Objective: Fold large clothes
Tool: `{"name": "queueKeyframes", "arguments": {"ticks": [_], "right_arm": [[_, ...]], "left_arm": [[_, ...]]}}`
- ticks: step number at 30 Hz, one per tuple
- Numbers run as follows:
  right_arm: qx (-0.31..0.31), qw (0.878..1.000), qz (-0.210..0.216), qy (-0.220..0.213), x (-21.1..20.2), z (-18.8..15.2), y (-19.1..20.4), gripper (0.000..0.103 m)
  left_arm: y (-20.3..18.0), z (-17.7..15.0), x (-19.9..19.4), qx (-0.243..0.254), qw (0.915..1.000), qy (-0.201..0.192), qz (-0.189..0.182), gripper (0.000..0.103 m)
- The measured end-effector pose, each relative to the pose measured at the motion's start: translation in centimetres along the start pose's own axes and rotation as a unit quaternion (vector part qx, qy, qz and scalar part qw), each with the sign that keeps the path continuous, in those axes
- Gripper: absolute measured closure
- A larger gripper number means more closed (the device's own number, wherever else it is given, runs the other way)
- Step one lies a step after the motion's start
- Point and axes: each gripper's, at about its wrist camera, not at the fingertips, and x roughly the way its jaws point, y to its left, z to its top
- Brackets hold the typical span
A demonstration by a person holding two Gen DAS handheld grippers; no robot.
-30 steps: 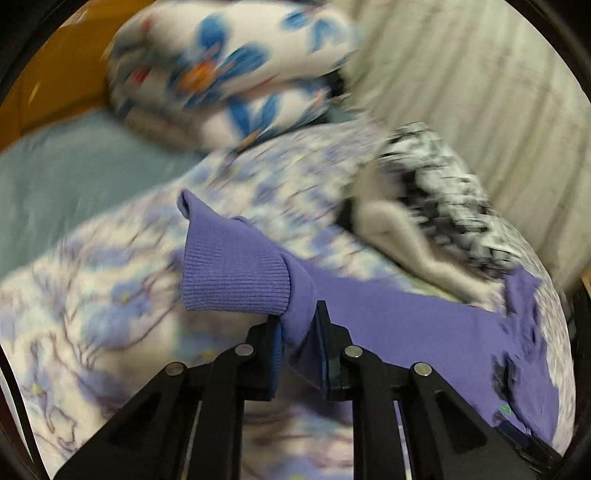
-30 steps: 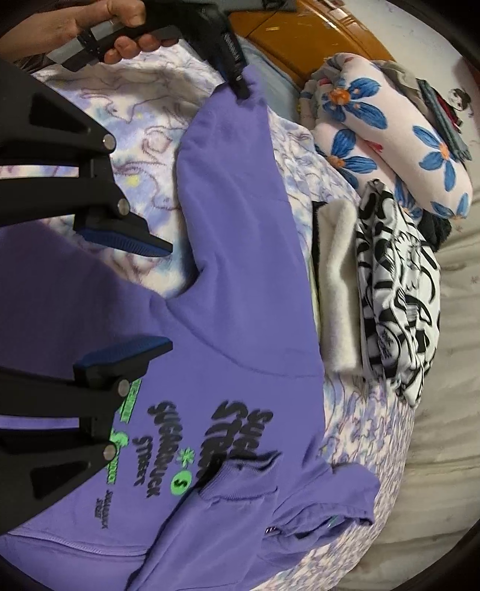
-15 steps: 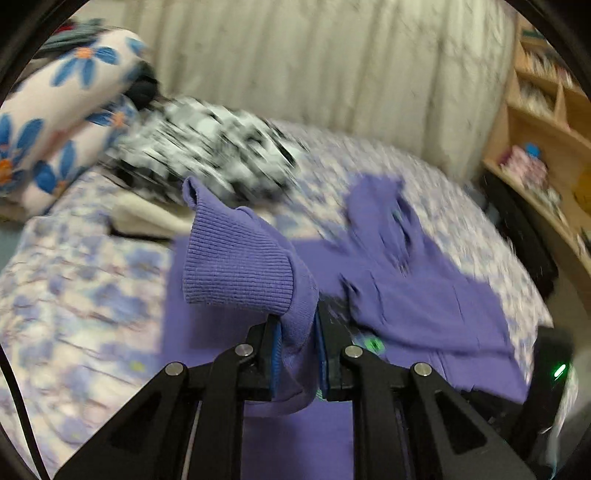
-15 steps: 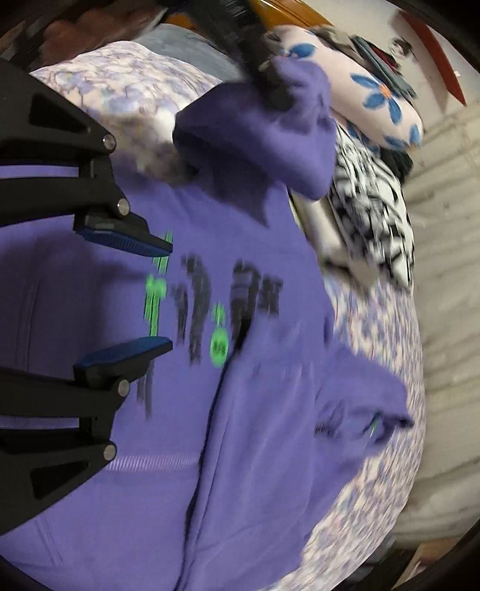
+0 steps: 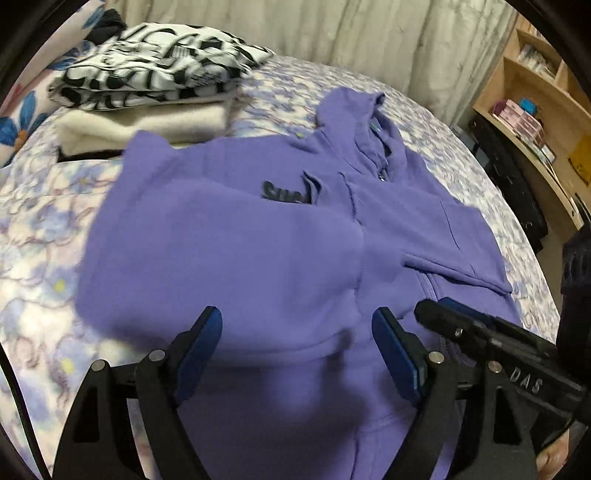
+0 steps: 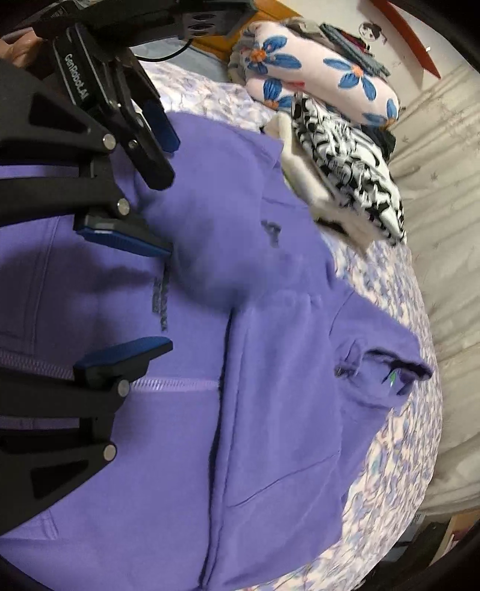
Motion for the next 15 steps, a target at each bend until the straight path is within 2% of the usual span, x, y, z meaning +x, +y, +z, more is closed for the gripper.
{"name": "queueKeyframes", "arguments": {"ticks": [2,3,8,15], "right_arm": [[0.001,1.000,0.009,-0.005,-0.2,0.3,0.2,0.040],[0.004,1.000,0.012,-0.008,-0.3,0.5,0.3,0.039],[0.017,1.000,0.011,-0.001,0.5,1.2,-0.1,0.039],[0.031,0.999,0.006,0.039,5.2,3.0,-0.6,0.039]], "left_arm": [[0.9,-0.7,-1.3,-0.008,0.9999,-0.010,0.008,0.021],[1.4,-0.7,-1.9,-0.011,0.9998,-0.013,0.012,0.021],[3.9,-1.7,-3.7,-0.030,0.9984,-0.021,0.044,0.021],[4.3,-2.0,-4.0,-0.022,0.9970,-0.026,0.070,0.021]]}}
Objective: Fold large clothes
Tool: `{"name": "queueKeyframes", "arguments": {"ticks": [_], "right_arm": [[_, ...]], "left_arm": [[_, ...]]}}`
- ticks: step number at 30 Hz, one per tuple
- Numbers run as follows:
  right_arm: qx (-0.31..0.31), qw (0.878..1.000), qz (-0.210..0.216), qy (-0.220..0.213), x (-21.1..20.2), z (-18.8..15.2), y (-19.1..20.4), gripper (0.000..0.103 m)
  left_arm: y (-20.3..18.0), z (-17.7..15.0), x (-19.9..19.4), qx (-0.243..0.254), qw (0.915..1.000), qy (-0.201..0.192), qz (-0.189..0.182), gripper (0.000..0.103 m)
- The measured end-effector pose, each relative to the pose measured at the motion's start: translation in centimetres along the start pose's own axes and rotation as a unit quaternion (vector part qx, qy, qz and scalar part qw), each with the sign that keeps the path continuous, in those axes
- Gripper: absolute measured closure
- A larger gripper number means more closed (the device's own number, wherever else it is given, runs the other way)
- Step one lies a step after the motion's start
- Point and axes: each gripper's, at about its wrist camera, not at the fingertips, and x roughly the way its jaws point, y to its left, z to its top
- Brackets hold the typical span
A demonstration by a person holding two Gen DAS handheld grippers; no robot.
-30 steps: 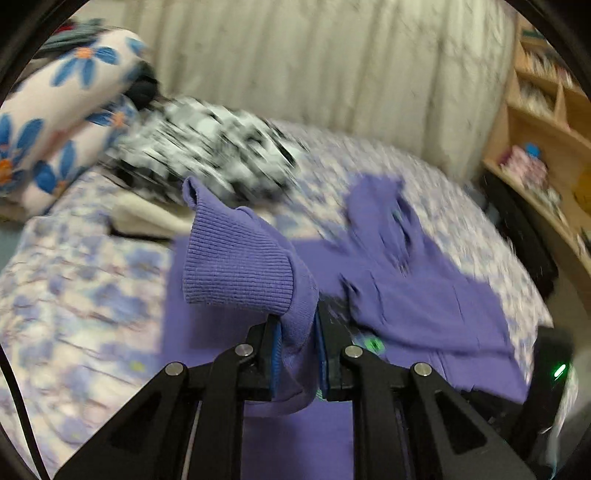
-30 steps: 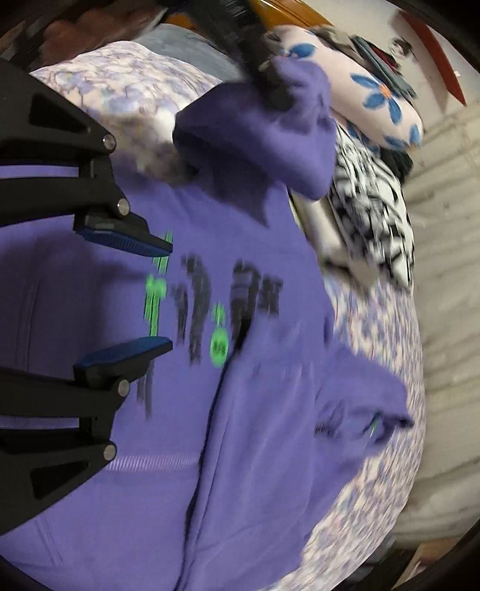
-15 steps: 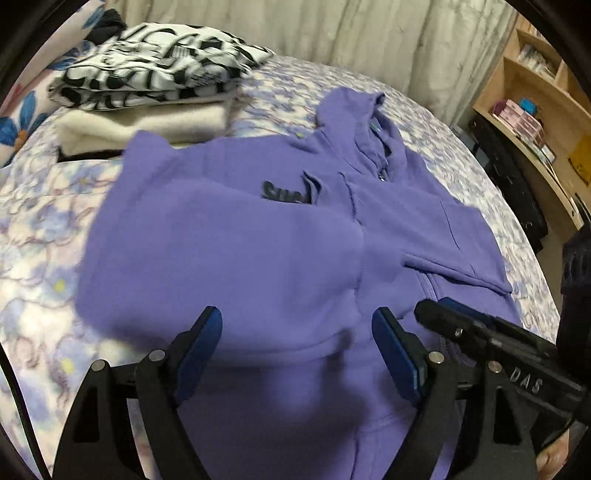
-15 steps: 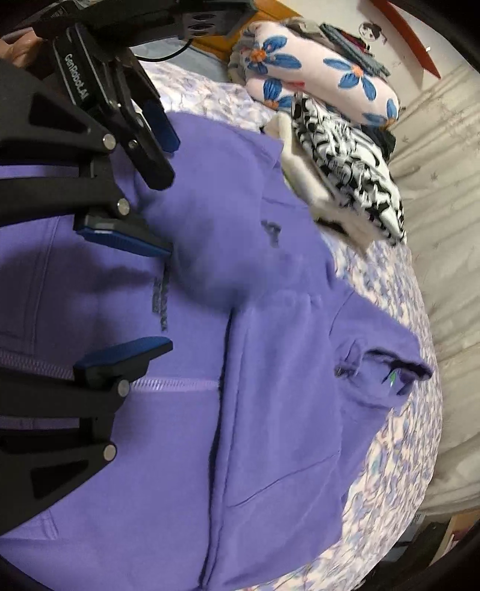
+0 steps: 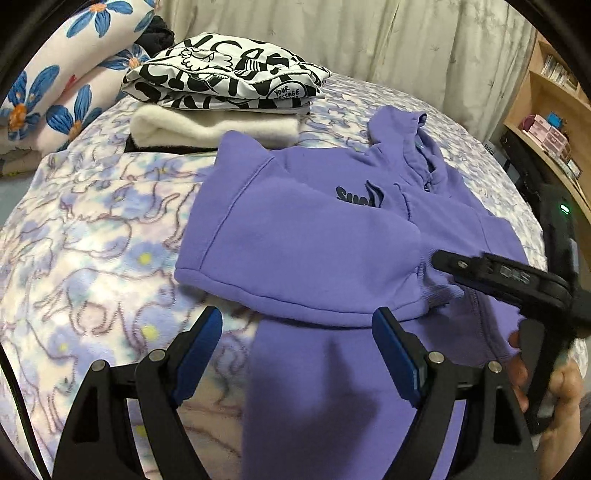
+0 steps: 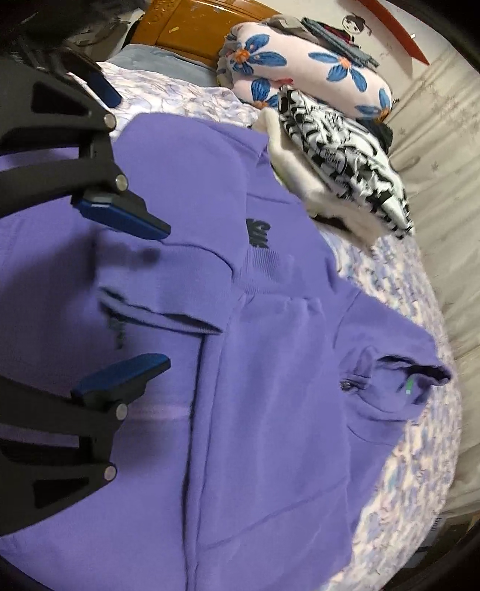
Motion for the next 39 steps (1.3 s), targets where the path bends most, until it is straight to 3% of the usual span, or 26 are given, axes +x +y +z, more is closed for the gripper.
{"name": "queueKeyframes", "arguments": {"ticks": [2,4,5,11,15,19,25,29,31,33,39], "right_arm": [[-0.011,1.000,0.000,0.008,1.2,0.2,0.6,0.040],[-0.051,0.999,0.006,0.011,1.7,0.1,2.4,0.081],[-0.068,0.998,0.005,0.007,1.4,0.1,3.3,0.090],[-0.163,0.979,0.016,-0.124,-7.1,2.5,7.8,0.090],[-0.171,0.965,-0.010,-0.199,-12.5,5.8,7.2,0.090],[-0.163,0.959,-0.047,-0.226,-14.7,8.5,5.3,0.090],[-0.116,0.970,-0.079,-0.196,-13.7,10.1,0.2,0.090],[-0.056,0.984,-0.124,-0.117,-9.4,9.5,-5.0,0.088],[-0.022,0.986,-0.150,-0.075,-7.0,9.0,-7.6,0.076],[0.003,0.985,-0.164,-0.059,-6.0,8.5,-10.0,0.065],[0.058,0.990,-0.114,-0.057,-6.9,7.2,-14.4,0.050]], "left_arm": [[-0.1,-0.1,-0.2,-0.001,1.0000,-0.003,0.001,0.021],[-0.1,-0.1,-0.3,-0.004,1.0000,-0.004,0.001,0.021],[-0.1,0.0,-0.3,-0.004,1.0000,-0.005,0.002,0.021],[0.7,0.2,-0.9,-0.008,0.9995,-0.021,0.021,0.021],[1.3,0.7,-1.2,-0.024,0.9992,-0.028,0.015,0.021],[1.3,1.6,-1.0,-0.022,0.9992,-0.033,0.012,0.021],[1.3,4.7,0.4,-0.025,0.9993,-0.028,-0.010,0.021],[0.8,7.1,2.8,-0.020,0.9996,-0.012,-0.018,0.021],[0.5,7.8,4.4,-0.018,0.9997,0.003,-0.015,0.021],[0.0,8.5,6.3,-0.016,0.9994,0.024,-0.019,0.021],[-1.0,9.5,11.0,-0.013,0.9966,0.078,-0.024,0.021]]}}
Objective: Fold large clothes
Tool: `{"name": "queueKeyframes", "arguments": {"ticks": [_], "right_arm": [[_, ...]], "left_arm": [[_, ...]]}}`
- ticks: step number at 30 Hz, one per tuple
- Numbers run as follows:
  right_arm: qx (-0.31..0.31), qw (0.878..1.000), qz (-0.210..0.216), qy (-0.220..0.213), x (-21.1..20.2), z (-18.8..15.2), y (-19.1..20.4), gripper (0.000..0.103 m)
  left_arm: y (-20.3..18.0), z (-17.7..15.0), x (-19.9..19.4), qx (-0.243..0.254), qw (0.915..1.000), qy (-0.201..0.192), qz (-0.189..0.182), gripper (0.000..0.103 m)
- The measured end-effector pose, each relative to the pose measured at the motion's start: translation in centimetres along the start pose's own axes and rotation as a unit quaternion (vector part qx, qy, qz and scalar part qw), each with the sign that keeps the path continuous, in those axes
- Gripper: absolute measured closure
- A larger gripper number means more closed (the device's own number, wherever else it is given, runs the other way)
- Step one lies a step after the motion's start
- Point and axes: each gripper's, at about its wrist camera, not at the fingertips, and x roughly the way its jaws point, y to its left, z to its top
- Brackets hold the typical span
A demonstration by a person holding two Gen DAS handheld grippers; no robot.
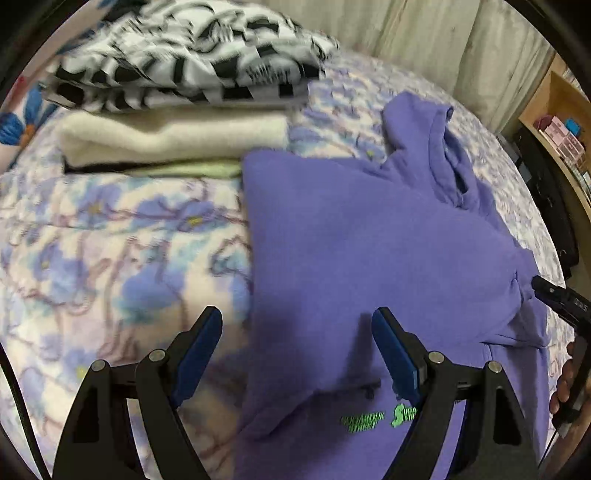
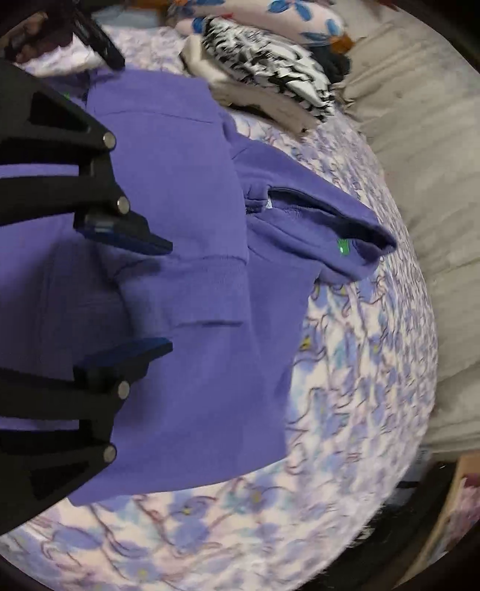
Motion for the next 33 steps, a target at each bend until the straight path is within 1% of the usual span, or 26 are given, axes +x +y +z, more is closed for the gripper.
{"name": "queueKeyframes", "arguments": {"ticks": [2,4,5,6,7,8,9,10,11,12,14,16,18,19,21,23,24,25,26,27,28,29,30,31,32,33], "right_arm": [[0.007,1.000,0.016,0.002,-0.1,-0.4,-0.7,0.048],[0.010,0.999,0.030,0.014,0.4,-0.5,-1.0,0.048],[0.012,0.999,0.031,0.018,0.8,-0.6,-1.0,0.048],[0.015,0.999,0.030,0.023,1.3,-0.7,-1.1,0.048],[0.018,0.999,0.032,0.026,1.6,-0.6,-1.1,0.048],[0.024,0.999,0.037,0.028,2.2,-0.7,-1.2,0.048],[0.028,0.998,0.045,0.025,2.4,-0.8,-1.2,0.048],[0.022,0.998,0.053,0.018,2.7,-0.9,-0.9,0.049],[0.011,0.998,0.054,0.015,2.8,-1.0,-0.5,0.066],[-0.004,0.998,0.053,0.017,2.8,-1.0,0.1,0.096],[-0.011,0.999,0.051,0.004,1.7,-1.3,0.8,0.096],[-0.003,0.997,0.072,-0.017,-0.4,-1.8,0.8,0.096],[0.008,0.996,0.082,-0.021,-1.6,-2.5,0.3,0.096],[0.006,0.997,0.079,-0.020,-1.6,-2.8,0.3,0.096],[-0.014,0.998,0.053,0.002,-0.1,-3.5,0.2,0.096],[-0.016,0.999,0.043,0.022,1.1,-3.8,0.0,0.094],[-0.016,0.999,0.043,0.017,1.1,-3.9,-0.1,0.090],[-0.020,0.999,0.026,0.010,0.5,-3.7,0.1,0.086],[-0.022,1.000,0.007,0.003,0.0,-3.5,0.3,0.075],[-0.024,1.000,-0.009,-0.011,-0.6,-3.5,0.4,0.068],[-0.029,0.999,-0.030,-0.033,-1.5,-3.4,0.7,0.067],[-0.035,0.997,-0.043,-0.052,-2.3,-3.4,1.2,0.064],[-0.042,0.996,-0.044,-0.067,-3.0,-3.5,1.9,0.061],[-0.050,0.995,-0.027,-0.079,-3.5,-3.4,2.7,0.061],[-0.054,0.995,-0.010,-0.081,-3.6,-3.4,3.4,0.061],[-0.066,0.995,0.012,-0.080,-3.6,-3.5,4.8,0.061]], "left_arm": [[0.1,0.2,1.3,-0.014,0.9997,0.019,-0.011,0.021],[0.2,0.0,2.2,-0.031,0.9984,0.033,-0.035,0.021],[0.2,-0.1,2.5,-0.036,0.9977,0.036,-0.044,0.021],[0.1,-0.2,2.7,-0.038,0.9976,0.035,-0.046,0.021],[-0.1,-0.3,2.8,-0.039,0.9978,0.030,-0.043,0.024],[-0.2,-0.4,2.9,-0.038,0.9981,0.026,-0.041,0.033],[-0.2,-0.5,2.8,-0.038,0.9983,0.025,-0.037,0.039],[-0.2,-0.6,2.8,-0.037,0.9985,0.024,-0.031,0.056],[-0.1,-0.5,2.8,-0.037,0.9986,0.023,-0.030,0.074],[0.0,-0.4,2.5,-0.037,0.9985,0.021,-0.035,0.081],[0.3,0.0,1.8,-0.032,0.9984,0.015,-0.045,0.085],[0.5,0.0,1.2,-0.017,0.9989,0.007,-0.043,0.085],[0.6,-0.1,1.2,-0.005,0.9991,0.004,-0.042,0.085],[0.7,-0.1,1.2,-0.001,0.9991,0.004,-0.042,0.085],[0.6,-0.4,1.7,0.009,0.9993,0.006,-0.037,0.084],[0.3,-0.5,1.8,0.020,0.9995,0.003,-0.022,0.076],[0.2,-0.5,1.6,0.025,0.9996,0.000,-0.009,0.073],[-0.1,-0.6,1.3,0.029,0.9996,-0.003,0.003,0.069],[-0.3,-0.6,0.6,0.034,0.9991,-0.012,0.023,0.068],[-0.4,-0.6,-0.1,0.039,0.9984,-0.023,0.035,0.068],[-0.7,-0.6,-0.9,0.047,0.9971,-0.037,0.047,0.068],[-1.3,-0.6,-2.0,0.060,0.9945,-0.061,0.060,0.064],[-1.8,-0.7,-2.7,0.069,0.9924,-0.079,0.064,0.059],[-2.4,-0.7,-3.5,0.078,0.9902,-0.098,0.061,0.043],[-3.4,-0.8,-4.5,0.092,0.9871,-0.122,0.046,0.030],[-4.0,-0.9,-4.9,0.099,0.9850,-0.136,0.036,0.028]]}}
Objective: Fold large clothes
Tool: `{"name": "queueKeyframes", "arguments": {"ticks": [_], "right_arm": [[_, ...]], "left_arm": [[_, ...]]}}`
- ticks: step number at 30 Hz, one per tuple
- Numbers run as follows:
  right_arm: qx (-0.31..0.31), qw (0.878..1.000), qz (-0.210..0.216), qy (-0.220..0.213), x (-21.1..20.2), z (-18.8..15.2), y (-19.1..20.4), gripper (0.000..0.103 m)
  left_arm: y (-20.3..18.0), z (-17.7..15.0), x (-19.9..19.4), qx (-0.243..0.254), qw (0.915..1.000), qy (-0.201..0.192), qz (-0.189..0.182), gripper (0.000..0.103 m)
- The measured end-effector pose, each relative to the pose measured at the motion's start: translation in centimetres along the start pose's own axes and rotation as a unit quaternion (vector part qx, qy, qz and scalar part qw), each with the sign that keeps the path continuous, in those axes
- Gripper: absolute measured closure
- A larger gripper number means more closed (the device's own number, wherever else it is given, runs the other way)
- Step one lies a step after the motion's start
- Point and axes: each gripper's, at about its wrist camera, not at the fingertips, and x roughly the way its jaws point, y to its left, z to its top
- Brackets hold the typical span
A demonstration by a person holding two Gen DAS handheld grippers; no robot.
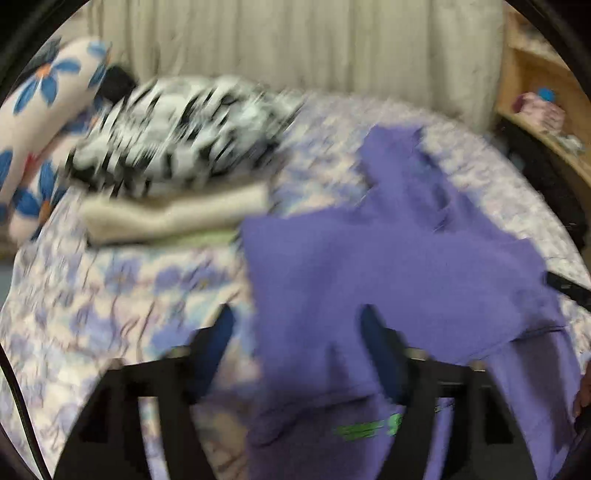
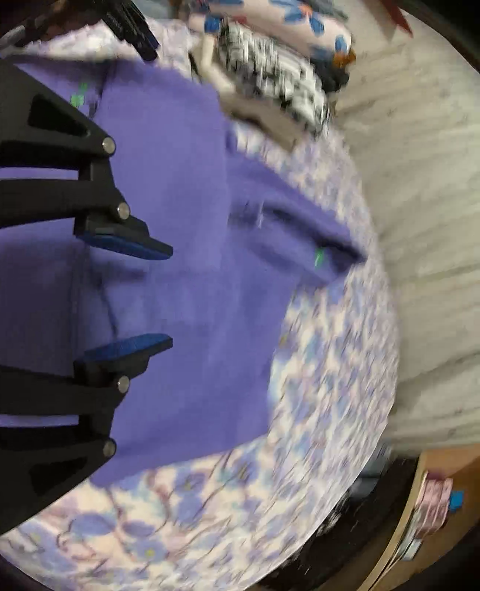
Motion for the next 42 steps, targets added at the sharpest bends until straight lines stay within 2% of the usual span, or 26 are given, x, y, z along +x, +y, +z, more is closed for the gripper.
{"name": "queueKeyframes", "arguments": {"ticks": [2,4,5,7,10,12,13,16,18,19,20,21,22,24,28,30,32,33,35,42], "right_arm": [[-0.021,0.999,0.025,0.004,0.6,0.0,2.3,0.061],[-0.046,0.998,0.042,0.012,1.8,0.0,5.1,0.061],[-0.053,0.997,0.049,0.016,2.5,0.1,6.2,0.061],[-0.069,0.996,0.061,0.021,3.7,0.0,8.3,0.061],[-0.091,0.993,0.063,0.042,6.1,-0.1,10.2,0.061],[-0.088,0.993,0.061,0.060,7.7,0.0,10.0,0.061],[-0.088,0.992,0.049,0.071,8.8,0.1,9.6,0.061],[-0.082,0.994,0.014,0.067,9.9,0.7,6.8,0.063],[-0.066,0.996,-0.028,0.059,9.9,1.2,3.5,0.065],[-0.053,0.997,-0.025,0.059,9.8,1.5,2.0,0.072],[-0.040,0.997,-0.018,0.064,9.8,1.6,0.4,0.095],[-0.030,0.997,-0.014,0.068,9.7,1.7,-0.9,0.103],[-0.017,0.997,0.008,0.071,9.4,1.8,-2.2,0.103],[-0.017,0.997,0.019,0.071,8.9,1.8,-2.8,0.103],[-0.047,0.997,-0.021,0.055,7.7,1.4,-1.6,0.102],[-0.040,0.997,-0.015,0.056,7.7,1.5,-1.9,0.101],[-0.030,0.998,-0.020,0.058,7.6,1.4,-2.5,0.098],[-0.026,0.998,-0.027,0.058,7.6,1.4,-2.8,0.091],[-0.016,0.998,-0.026,0.055,7.0,1.2,-3.3,0.084],[-0.011,0.998,-0.026,0.056,4.7,0.1,-3.5,0.083]], "left_arm": [[-1.6,0.7,-0.1,0.009,0.9998,-0.010,-0.016,0.028],[-3.0,1.7,0.7,0.008,0.9998,0.014,-0.013,0.028],[-3.3,2.1,1.2,-0.003,0.9998,0.018,-0.008,0.028],[-3.4,2.8,2.4,-0.033,0.9990,0.017,-0.025,0.028],[-3.6,3.1,4.5,-0.041,0.9986,0.023,-0.026,0.028],[-3.9,2.9,6.8,-0.033,0.9983,0.045,-0.018,0.029],[-3.7,2.8,8.1,-0.035,0.9975,0.059,-0.015,0.033],[-2.9,2.0,11.2,-0.031,0.9949,0.096,0.011,0.041],[-2.1,1.9,11.5,-0.027,0.9959,0.086,0.003,0.042],[-1.8,2.0,11.5,-0.021,0.9966,0.079,0.003,0.046],[-1.7,2.0,11.4,-0.018,0.9969,0.077,0.003,0.047],[-1.5,2.0,11.4,-0.016,0.9972,0.074,-0.001,0.047],[-1.2,2.1,11.3,-0.015,0.9974,0.071,-0.004,0.047],[-1.1,2.0,11.4,-0.012,0.9978,0.064,-0.006,0.047],[-1.2,1.9,11.3,-0.012,0.9981,0.060,-0.004,0.047],[-1.2,1.8,10.8,-0.012,0.9979,0.063,-0.005,0.047],[-1.3,2.0,10.8,-0.009,0.9973,0.072,-0.009,0.042],[-1.3,2.0,10.5,-0.008,0.9970,0.076,-0.014,0.039],[-1.4,1.9,9.9,-0.008,0.9967,0.079,-0.018,0.030],[-1.4,1.1,7.5,-0.022,0.9958,0.087,-0.018,0.028]]}}
